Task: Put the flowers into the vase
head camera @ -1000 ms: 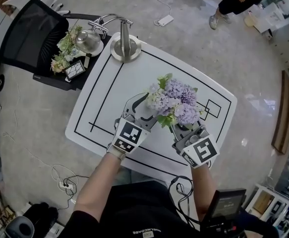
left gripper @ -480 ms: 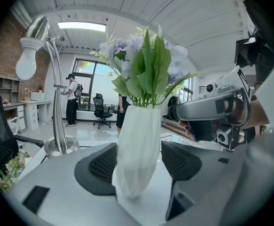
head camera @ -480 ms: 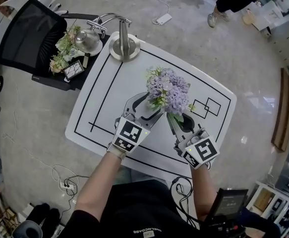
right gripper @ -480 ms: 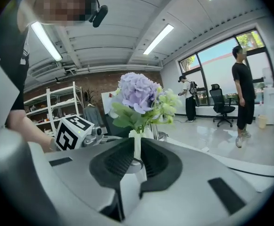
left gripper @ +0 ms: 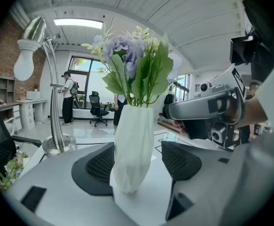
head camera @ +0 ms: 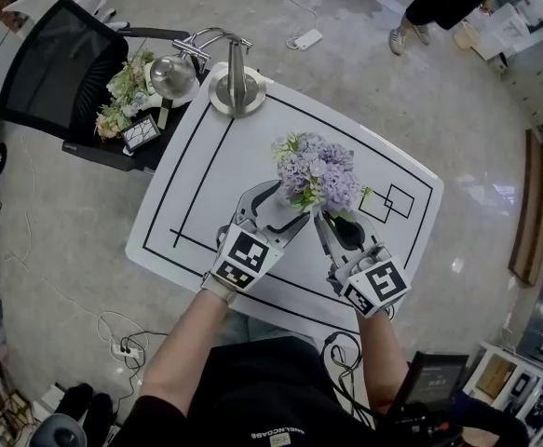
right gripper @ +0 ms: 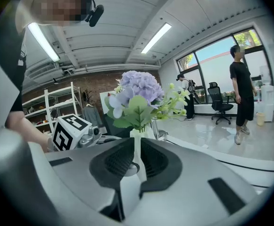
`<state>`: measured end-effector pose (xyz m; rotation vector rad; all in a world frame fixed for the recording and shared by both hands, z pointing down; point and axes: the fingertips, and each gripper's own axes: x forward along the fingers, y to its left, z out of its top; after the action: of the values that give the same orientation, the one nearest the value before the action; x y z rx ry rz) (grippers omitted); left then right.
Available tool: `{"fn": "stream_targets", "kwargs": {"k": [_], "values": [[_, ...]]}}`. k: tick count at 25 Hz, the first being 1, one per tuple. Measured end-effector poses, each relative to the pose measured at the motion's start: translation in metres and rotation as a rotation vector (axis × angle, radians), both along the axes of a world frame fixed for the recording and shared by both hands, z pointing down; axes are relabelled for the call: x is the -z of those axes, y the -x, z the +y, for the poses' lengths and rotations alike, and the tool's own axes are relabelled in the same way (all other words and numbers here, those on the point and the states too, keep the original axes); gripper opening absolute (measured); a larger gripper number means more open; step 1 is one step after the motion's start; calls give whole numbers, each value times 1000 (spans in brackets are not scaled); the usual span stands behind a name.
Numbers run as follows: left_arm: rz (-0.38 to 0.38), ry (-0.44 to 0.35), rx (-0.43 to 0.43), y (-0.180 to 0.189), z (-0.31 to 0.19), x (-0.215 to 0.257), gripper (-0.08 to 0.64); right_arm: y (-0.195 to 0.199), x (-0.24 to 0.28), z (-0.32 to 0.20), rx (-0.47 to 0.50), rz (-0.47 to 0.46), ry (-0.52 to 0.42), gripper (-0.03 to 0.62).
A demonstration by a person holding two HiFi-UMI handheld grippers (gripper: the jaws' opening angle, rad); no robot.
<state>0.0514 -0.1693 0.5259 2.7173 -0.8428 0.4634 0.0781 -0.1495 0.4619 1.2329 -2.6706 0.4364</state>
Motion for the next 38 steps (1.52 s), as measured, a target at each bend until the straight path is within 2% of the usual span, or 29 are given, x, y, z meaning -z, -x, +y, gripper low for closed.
{"fn": "stream_targets", "kwargs": {"k": [13, 22, 30, 35, 38], "values": [[5, -2, 4, 15, 22, 14, 301, 0, 14, 14, -23, -10, -6, 28], [72, -129, 14, 24, 37, 92, 301, 0, 56, 29, -32, -35, -58, 28], [143, -235, 21, 25, 55, 165, 299, -5, 116, 47, -31, -54, -151, 26], [189, -285, -21, 10, 72, 207, 262, -16, 159, 63, -62, -72, -230, 27], [234, -288, -33, 3, 84, 227, 224, -26, 183, 78, -91, -87, -281, 26]]}}
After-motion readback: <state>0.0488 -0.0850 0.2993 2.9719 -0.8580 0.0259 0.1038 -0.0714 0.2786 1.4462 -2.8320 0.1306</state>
